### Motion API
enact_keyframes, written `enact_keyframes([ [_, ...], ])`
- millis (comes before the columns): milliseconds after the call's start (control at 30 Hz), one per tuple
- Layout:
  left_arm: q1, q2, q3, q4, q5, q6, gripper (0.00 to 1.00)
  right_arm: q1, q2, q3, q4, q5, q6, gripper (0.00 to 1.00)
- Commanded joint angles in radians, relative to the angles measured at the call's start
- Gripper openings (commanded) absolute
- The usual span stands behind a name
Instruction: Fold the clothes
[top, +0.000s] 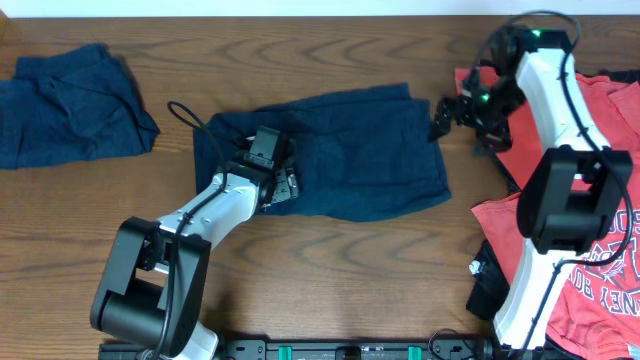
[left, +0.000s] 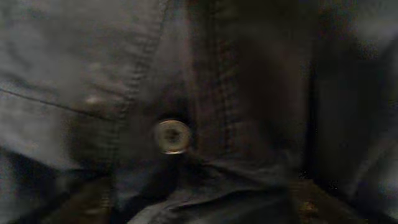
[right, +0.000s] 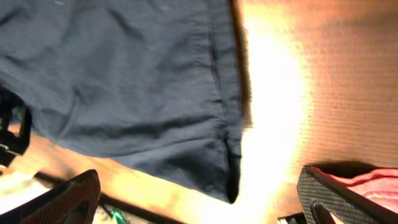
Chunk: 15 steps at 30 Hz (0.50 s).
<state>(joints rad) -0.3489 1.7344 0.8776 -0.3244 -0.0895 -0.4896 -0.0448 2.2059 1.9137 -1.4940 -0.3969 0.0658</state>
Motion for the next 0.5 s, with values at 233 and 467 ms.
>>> enact_keyframes([
  [233, 0.018, 0.051, -0.058, -0.033, 0.056, -0.006, 0.98, -0.002, 0.006, -0.204, 0.103, -0.198, -0.169, 0.99],
  [467, 0.018, -0.074, -0.043, -0.032, 0.056, -0.006, 0.98, -0.002, 0.007, -0.334, 0.185, -0.230, -0.196, 0.94],
])
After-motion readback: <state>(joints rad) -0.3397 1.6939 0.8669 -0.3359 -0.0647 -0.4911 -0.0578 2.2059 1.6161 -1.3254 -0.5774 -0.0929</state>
